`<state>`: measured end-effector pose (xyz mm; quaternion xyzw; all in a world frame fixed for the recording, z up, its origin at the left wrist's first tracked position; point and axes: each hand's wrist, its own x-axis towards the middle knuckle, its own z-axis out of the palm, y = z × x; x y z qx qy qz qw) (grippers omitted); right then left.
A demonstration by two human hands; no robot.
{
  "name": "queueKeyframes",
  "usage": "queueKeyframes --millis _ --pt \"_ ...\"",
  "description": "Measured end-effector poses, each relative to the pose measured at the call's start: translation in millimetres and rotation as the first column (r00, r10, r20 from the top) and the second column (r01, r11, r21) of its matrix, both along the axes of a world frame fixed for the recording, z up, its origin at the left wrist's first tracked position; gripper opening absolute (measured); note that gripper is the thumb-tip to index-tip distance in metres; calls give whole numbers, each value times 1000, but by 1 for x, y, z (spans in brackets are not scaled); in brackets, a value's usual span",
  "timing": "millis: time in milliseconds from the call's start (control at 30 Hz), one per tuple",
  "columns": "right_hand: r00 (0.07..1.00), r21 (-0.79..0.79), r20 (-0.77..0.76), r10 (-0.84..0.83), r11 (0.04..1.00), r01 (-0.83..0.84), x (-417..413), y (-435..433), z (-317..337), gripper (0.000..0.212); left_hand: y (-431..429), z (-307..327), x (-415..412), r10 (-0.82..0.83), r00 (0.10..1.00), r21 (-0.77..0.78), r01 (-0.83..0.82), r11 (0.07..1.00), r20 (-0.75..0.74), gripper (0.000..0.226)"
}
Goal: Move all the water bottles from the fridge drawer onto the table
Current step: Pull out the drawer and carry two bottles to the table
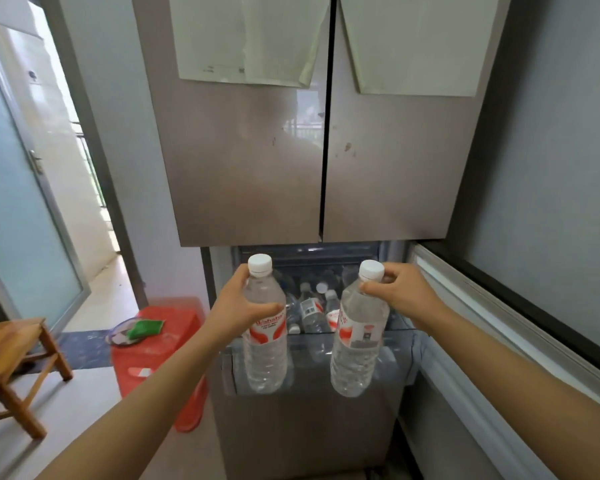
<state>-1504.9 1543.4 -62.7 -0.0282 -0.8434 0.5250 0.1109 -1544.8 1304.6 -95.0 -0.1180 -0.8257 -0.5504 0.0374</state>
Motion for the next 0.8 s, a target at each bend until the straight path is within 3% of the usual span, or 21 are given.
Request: queueKeyframes --millis 300,467,600,800 --pt "990 10 1 138 990 -138 76 -1 -28 17 -16 -20 122 212 977 -3 -212 977 -21 56" --pt "966 36 59 251 967 -253 132 -16 -50 23 -37 -42 216 332 938 29 -336 941 100 62" --pt "909 47 154 387 916 -398 174 -48 -74 25 -67 -60 288 430 887 4 -437 900 170 58" --pt "819 11 165 550 829 -559 223 -113 -88 18 -114 -75 373 575 795 -3 -586 810 193 54"
